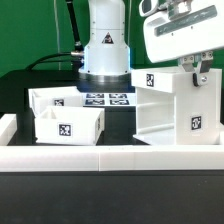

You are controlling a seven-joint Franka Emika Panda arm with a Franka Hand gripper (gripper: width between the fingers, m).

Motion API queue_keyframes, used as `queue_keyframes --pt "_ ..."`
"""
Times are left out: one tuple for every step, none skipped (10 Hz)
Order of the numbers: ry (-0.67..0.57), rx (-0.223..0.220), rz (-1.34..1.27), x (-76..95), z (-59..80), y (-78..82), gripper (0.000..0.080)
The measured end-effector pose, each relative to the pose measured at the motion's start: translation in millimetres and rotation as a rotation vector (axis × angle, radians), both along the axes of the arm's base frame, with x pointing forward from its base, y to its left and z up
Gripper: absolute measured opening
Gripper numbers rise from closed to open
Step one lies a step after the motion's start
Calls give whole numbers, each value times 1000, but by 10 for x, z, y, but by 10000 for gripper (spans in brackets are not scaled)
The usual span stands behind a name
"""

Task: Assemble drawer

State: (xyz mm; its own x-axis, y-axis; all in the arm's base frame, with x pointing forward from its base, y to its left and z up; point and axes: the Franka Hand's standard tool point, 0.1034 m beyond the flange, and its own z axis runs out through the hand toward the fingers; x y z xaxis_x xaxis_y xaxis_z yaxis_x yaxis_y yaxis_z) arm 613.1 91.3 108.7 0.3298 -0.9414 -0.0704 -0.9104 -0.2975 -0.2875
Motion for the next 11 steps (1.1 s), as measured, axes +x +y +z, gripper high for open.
queue_keyframes --pt "1 35 -94 68 -8 -54 47" --pt "5 66 -173 147 1 -79 47" --pt "12 93 -226 203 5 -69 48" --pt "24 99 -226 223 -7 -45 48" --pt "43 110 -234 250 -23 -4 48" --pt "55 117 -240 269 -35 44 48" --pt "58 117 -240 273 -41 43 48" --pt "61 117 -239 275 -42 41 48" --pt "61 117 -237 274 -39 41 49" --pt "60 115 -232 272 -44 43 127" --pt "60 115 -229 272 -44 45 127"
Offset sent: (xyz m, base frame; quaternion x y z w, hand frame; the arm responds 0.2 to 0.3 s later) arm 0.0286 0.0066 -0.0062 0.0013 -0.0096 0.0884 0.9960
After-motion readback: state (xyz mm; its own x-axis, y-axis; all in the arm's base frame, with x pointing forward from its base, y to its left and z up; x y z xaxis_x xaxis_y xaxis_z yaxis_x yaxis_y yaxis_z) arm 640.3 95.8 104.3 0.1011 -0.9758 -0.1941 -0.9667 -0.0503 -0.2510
